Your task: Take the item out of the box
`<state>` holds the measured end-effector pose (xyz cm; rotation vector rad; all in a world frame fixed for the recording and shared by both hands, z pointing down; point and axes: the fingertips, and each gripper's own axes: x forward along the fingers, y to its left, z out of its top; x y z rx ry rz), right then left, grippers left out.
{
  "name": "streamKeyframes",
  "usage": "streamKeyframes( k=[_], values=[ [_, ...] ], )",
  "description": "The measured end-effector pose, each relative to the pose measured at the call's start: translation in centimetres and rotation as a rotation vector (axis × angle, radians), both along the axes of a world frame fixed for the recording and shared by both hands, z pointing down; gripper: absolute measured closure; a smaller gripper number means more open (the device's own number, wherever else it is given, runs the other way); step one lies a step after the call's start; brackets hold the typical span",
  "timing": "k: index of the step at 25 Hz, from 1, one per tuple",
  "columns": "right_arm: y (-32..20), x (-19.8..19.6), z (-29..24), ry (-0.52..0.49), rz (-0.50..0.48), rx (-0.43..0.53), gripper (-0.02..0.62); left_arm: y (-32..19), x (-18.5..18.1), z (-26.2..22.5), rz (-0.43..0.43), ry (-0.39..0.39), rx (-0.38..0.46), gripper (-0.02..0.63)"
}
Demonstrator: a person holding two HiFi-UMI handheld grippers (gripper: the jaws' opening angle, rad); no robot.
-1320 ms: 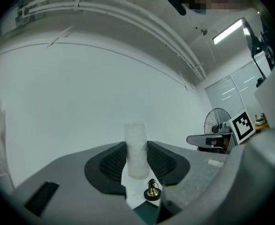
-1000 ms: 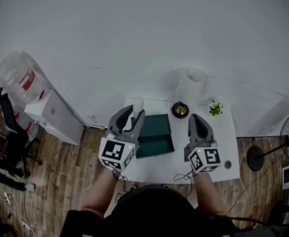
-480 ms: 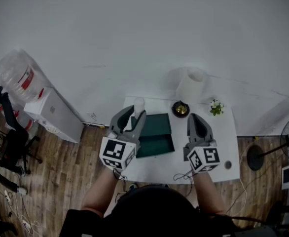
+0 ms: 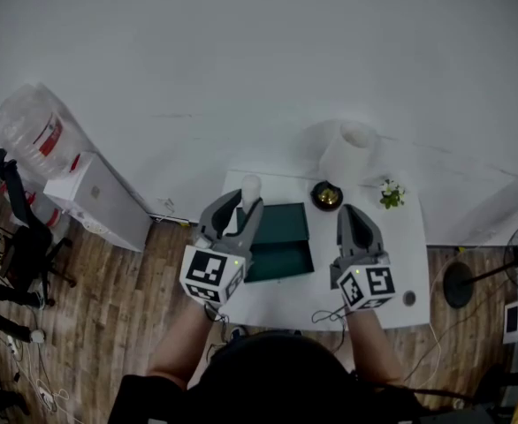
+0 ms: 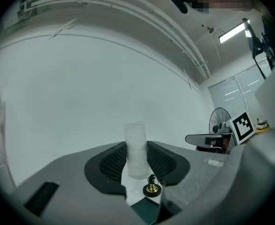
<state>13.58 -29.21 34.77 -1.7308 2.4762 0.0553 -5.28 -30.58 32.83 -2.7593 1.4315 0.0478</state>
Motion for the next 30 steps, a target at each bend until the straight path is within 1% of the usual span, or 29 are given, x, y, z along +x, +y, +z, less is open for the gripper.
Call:
streamKeyframes(
  k=[7, 14, 22, 25, 30],
  values=[
    [0.0, -0.6, 0.7, 0.018, -0.018, -0.018, 0.594, -0.1, -0.3, 0.6, -0.014, 0.008, -0.015, 0.469],
    [-0.3, -0.9, 0.7, 0.016, -0.024, -0.019, 0.592, -0.3, -0.8, 1.0, -0.022, 0.011, -0.021, 0.469],
    [0.4, -1.6, -0.1, 0.016, -0.012, -0.012, 0.592, 0.5, -1.4, 0.8, -0.008, 0.001, -0.034, 0.469],
    [0.4, -2.0, -0.5, 0.022, -0.008, -0.003, 0.592, 0.2, -1.9, 0.5, -0.007, 0.02, -0.009, 0.469],
    [0.8, -3.0, -0.5, 0.019, 0.011, -0.006, 0.592, 0.2, -2.9, 0.5, 0.01, 0.019, -0.016, 0.469]
  ],
)
